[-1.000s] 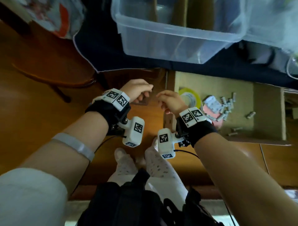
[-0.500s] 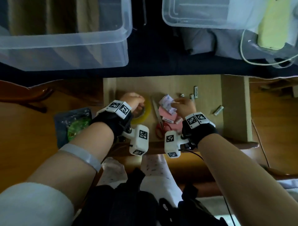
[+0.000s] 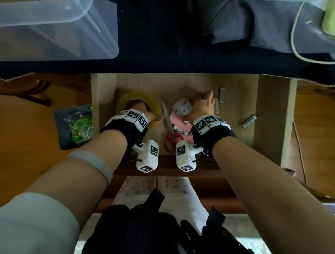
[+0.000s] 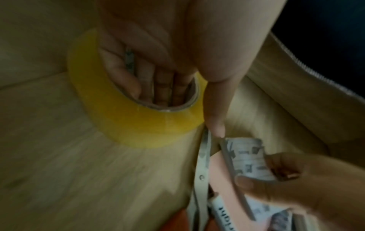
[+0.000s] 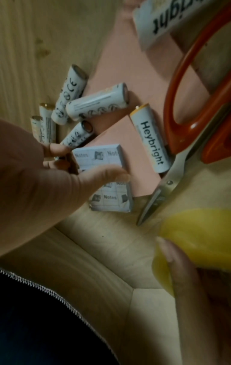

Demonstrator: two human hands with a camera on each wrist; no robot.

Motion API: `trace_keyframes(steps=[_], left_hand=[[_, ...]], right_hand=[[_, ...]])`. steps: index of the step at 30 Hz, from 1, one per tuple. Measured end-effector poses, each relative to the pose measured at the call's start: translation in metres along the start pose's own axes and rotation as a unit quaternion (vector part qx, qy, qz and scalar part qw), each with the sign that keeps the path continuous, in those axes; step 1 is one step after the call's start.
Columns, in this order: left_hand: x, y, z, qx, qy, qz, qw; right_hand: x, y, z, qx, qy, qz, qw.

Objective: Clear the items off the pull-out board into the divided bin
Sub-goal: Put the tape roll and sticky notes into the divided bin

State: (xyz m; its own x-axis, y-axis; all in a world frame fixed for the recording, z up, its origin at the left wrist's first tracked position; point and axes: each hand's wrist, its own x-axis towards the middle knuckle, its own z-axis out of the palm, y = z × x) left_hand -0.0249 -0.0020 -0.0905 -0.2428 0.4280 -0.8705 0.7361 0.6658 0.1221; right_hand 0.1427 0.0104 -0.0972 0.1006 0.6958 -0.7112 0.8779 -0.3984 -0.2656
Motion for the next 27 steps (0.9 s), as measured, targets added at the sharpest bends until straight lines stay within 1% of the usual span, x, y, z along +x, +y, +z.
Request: trace_keyframes(steps=[2,6,9,12,14,16,18,19,22,24,27], left_hand=[[0.003,-0.002,0.001,0.041,0.015,0.021,0.999],[0.007,-0.004,0.003,0.07,0.028,0.025,0.997],[-0.003,-0.004,-0.001,0.091,0.032,0.037,0.995],[-0.019,-0.006,-0.011,0.078,0.05,0.042,0.995],[-0.032,-0.009,-0.023,0.082,0.033,0.058,0.994],[-0.039,-0.012,-0.039,0.073,0.017,0.067,0.995],[-0.039,-0.018,-0.057,0.07,0.028,0.078,0.994],[-0.05,-0.017,-0.069,0.07,0.031,0.084,0.994],[-0.108,-0.01,-0.105,0.044,0.018,0.125,0.991],[-0.128,-0.008,-0.124,0.026,0.01,0.151,0.988],[-0.161,-0.013,-0.156,0.038,0.002,0.178,0.983]], right_hand=[[-0.002,-0.001,-0.002,-0.002,-0.002,0.0,1.0],[-0.004,-0.004,-0.003,-0.015,-0.003,-0.012,1.0],[-0.008,-0.005,-0.002,0.036,-0.024,-0.002,0.999],[-0.014,-0.005,-0.009,0.075,-0.03,-0.007,0.997],[-0.021,-0.007,-0.019,0.07,-0.048,-0.018,0.996],[-0.03,-0.015,-0.033,0.023,-0.093,-0.044,0.994],[-0.041,-0.028,-0.051,-0.024,-0.133,-0.081,0.988],[-0.049,-0.036,-0.061,-0.037,-0.144,-0.1,0.984],[-0.072,-0.061,-0.098,-0.048,-0.16,-0.158,0.973],[-0.087,-0.076,-0.123,-0.065,-0.164,-0.195,0.965],[-0.111,-0.101,-0.159,-0.105,-0.175,-0.24,0.949]])
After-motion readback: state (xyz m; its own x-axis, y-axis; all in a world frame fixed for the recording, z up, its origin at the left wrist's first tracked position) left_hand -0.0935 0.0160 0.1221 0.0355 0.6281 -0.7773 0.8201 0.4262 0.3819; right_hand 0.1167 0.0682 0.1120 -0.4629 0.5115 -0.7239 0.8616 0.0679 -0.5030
